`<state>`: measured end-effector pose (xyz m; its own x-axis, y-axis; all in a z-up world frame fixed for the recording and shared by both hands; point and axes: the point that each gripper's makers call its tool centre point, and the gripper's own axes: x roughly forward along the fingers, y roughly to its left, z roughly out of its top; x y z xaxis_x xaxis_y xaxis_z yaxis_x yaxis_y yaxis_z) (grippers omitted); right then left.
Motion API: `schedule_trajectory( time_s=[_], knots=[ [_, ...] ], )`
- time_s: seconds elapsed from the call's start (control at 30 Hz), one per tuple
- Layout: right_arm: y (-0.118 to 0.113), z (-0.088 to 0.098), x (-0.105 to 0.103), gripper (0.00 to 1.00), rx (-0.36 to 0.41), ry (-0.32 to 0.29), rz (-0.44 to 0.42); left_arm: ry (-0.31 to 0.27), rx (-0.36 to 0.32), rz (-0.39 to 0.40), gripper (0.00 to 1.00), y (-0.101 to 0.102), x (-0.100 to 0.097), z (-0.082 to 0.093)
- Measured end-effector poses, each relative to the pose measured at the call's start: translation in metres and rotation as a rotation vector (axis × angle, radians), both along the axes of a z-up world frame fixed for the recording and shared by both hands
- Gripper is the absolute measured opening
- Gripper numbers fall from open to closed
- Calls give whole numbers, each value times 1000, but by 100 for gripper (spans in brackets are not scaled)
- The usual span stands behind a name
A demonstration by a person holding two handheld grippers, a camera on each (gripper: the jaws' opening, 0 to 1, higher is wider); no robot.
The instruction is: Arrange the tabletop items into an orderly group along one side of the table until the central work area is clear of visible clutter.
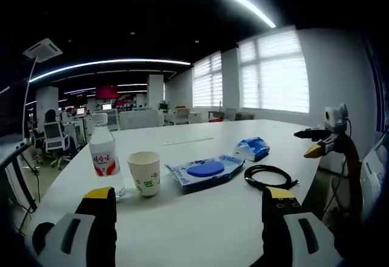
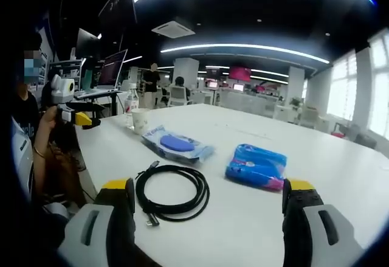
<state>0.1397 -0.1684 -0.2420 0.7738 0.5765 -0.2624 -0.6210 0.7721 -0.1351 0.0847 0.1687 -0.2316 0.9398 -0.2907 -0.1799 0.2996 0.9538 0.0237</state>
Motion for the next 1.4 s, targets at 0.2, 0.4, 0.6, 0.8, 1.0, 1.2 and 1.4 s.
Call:
schedule_trajectory(
  time_s=[0.2, 0.4, 0.6, 0.8, 1.0, 1.2, 1.4],
  knots=[
    [-7, -3, 0, 97, -19, 3, -13, 3, -3, 0, 100, 0, -4, -1],
    [-5, -8, 2, 97, 4, 24, -20, 14, 3, 21, 100, 2, -1, -6],
    [-9, -8, 0, 97, 4, 17, -22, 22, 1, 13, 100, 1, -2, -8],
    [-9, -3, -4, 97, 22, 5, -10, 11, -11, 3, 100, -2, -4, -6],
    [-7, -3, -8, 97, 22, 7, 3, 14, -10, 13, 100, 0, -9, -7],
    [1, -4, -13, 99, 29, 15, 44, 13, -15, 7, 100, -3, -12, -8],
    [-1, -5, -14, 99, 20, 13, 36, 30, 1, 19, 100, 0, -16, -12]
  ],
)
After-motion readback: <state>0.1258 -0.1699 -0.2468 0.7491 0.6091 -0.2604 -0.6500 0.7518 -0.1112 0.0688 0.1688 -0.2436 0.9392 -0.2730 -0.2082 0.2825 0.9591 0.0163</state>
